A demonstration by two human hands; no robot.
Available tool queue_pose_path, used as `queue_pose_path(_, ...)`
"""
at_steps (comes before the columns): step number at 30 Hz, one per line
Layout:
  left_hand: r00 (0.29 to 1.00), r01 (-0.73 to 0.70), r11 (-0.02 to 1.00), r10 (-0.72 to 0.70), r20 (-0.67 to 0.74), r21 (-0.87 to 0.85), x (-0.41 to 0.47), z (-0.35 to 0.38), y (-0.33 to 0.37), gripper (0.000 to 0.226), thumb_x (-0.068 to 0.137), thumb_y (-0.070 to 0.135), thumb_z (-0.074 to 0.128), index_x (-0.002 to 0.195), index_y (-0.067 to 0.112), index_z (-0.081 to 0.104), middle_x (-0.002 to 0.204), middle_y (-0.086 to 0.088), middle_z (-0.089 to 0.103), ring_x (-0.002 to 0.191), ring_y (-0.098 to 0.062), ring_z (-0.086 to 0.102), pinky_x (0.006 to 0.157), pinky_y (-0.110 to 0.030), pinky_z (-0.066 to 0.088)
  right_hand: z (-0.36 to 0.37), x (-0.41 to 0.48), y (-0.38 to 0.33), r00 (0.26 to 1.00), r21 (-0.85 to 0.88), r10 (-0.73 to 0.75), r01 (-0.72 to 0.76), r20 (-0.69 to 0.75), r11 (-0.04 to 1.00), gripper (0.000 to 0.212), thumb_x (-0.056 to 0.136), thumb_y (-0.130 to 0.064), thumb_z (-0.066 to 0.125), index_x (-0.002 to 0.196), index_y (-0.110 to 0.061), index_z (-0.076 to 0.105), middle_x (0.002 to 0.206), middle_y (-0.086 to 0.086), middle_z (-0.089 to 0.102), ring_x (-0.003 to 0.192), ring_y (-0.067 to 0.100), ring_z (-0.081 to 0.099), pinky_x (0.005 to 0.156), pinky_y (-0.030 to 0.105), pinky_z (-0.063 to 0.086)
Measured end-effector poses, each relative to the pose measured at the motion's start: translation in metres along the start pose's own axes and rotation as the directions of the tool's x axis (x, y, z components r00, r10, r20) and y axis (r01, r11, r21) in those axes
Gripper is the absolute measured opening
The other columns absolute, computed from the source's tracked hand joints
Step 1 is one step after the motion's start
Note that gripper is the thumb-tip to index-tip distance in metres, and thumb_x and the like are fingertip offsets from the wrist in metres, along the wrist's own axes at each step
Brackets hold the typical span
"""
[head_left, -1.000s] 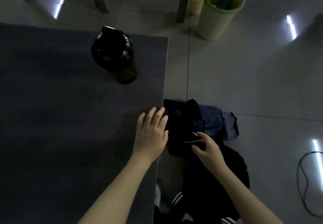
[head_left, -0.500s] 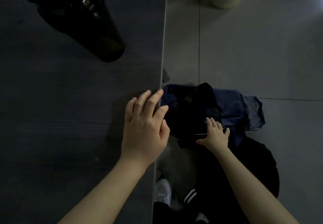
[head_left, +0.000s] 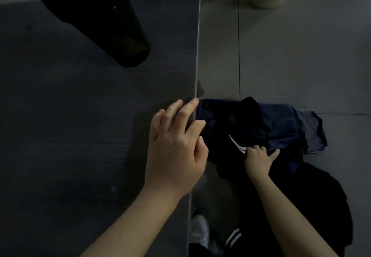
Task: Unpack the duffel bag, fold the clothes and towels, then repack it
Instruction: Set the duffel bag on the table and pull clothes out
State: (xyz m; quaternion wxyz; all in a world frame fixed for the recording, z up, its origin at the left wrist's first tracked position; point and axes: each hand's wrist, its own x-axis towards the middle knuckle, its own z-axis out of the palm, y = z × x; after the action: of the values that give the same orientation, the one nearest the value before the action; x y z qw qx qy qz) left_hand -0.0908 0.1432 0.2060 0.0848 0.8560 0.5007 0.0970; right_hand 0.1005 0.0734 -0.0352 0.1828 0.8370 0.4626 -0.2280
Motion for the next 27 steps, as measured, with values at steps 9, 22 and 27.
queue_pose_path(9,1.0,0.004,1.0,-0.004,-0.004,0.011,-0.001,0.001,0.001,0.034,0.086,0.024,0.042,0.108,0.018,0.066,0.141,-0.003,0.046,0.135,-0.023,0.035,0.112,-0.047,0.026,0.004,0.004,0.008,1.0,-0.099,-0.015,0.013,-0.014,0.995,0.027,0.093,-0.014,0.046,0.118,-0.024,0.051,0.115,-0.005,0.055,0.116,0.018,0.045,0.111,0.063,0.005)
queue_pose_path(22,1.0,0.002,1.0,-0.002,0.0,0.029,-0.002,0.002,0.0,0.036,0.085,0.021,0.043,0.113,0.016,0.065,0.142,-0.003,0.045,0.135,-0.025,0.035,0.112,-0.048,0.026,-0.051,-0.006,0.03,0.921,0.038,-0.234,0.258,-0.31,0.965,0.03,0.052,0.013,0.076,0.058,-0.005,0.052,0.054,0.013,0.053,0.053,0.034,0.055,0.056,0.039,0.045)
queue_pose_path(27,1.0,0.014,0.999,-0.015,0.013,0.047,0.0,0.0,0.0,0.046,0.085,0.022,0.041,0.129,0.014,0.056,0.142,-0.002,0.045,0.134,-0.024,0.037,0.111,-0.048,0.029,-0.089,-0.024,0.044,0.899,0.067,-0.271,0.311,-0.343,0.948,0.033,0.051,0.006,0.084,0.065,-0.003,0.055,0.061,0.013,0.056,0.057,0.035,0.056,0.045,0.032,0.041)
